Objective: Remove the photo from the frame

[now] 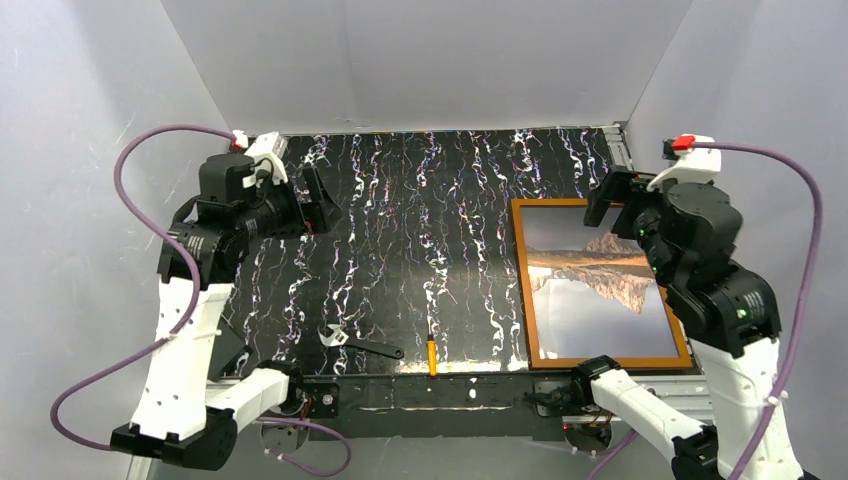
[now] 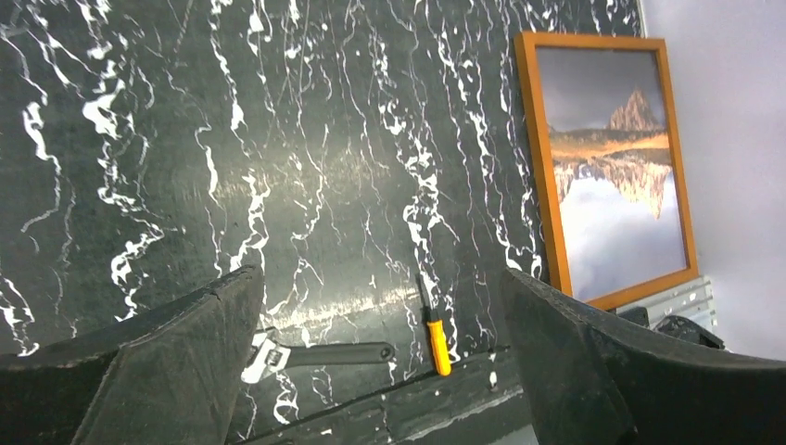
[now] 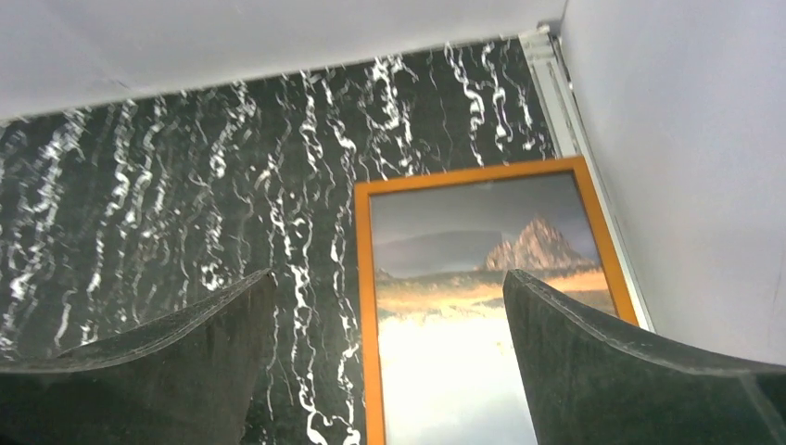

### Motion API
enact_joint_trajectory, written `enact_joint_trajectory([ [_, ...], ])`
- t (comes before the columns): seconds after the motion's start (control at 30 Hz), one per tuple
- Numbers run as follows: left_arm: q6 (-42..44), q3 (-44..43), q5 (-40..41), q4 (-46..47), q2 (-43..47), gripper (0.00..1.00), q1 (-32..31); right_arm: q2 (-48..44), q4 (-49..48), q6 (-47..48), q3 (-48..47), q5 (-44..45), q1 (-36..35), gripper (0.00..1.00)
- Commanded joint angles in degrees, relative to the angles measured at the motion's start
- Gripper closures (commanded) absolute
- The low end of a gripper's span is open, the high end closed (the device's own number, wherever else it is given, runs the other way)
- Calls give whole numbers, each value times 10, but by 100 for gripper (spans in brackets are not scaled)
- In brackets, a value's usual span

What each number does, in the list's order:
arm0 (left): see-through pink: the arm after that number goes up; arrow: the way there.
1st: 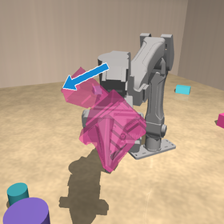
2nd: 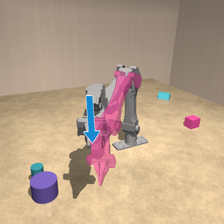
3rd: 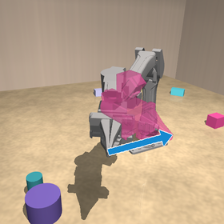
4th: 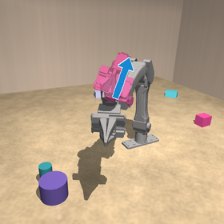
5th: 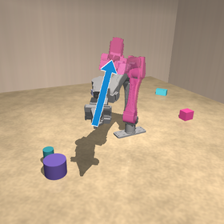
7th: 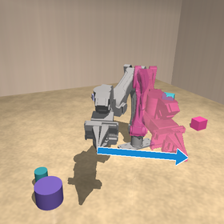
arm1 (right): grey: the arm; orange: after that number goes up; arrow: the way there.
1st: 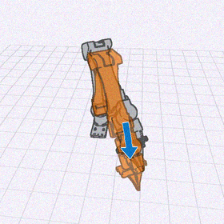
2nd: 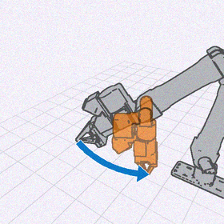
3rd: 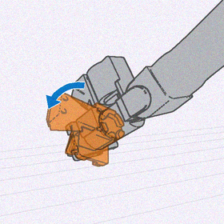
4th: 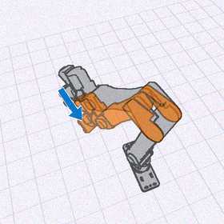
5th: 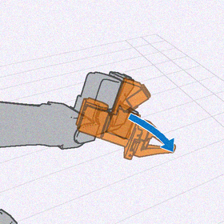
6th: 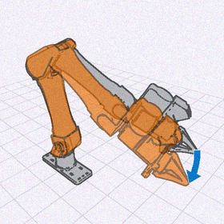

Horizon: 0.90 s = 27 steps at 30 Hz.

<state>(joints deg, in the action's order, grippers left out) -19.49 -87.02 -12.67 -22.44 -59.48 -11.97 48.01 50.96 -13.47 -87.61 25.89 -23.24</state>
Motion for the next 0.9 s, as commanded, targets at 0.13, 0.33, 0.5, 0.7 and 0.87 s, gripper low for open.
enact_joint_trajectory([
  [0.13,-3,40,-77,-30,-54,0,-4,22,-4,-48,68,13,2,0],
  [0.33,-2,63,-107,-29,-98,0,-22,22,-28,-70,137,-15,2,0],
  [0.5,13,81,-104,-28,-137,0,-57,60,-13,-109,181,-42,3,0],
  [0.7,28,117,-119,-5,-162,0,-80,91,-77,-88,261,-124,3,0],
  [0.87,29,144,-138,7,-170,0,-82,176,-71,-62,250,-155,4,6],
])
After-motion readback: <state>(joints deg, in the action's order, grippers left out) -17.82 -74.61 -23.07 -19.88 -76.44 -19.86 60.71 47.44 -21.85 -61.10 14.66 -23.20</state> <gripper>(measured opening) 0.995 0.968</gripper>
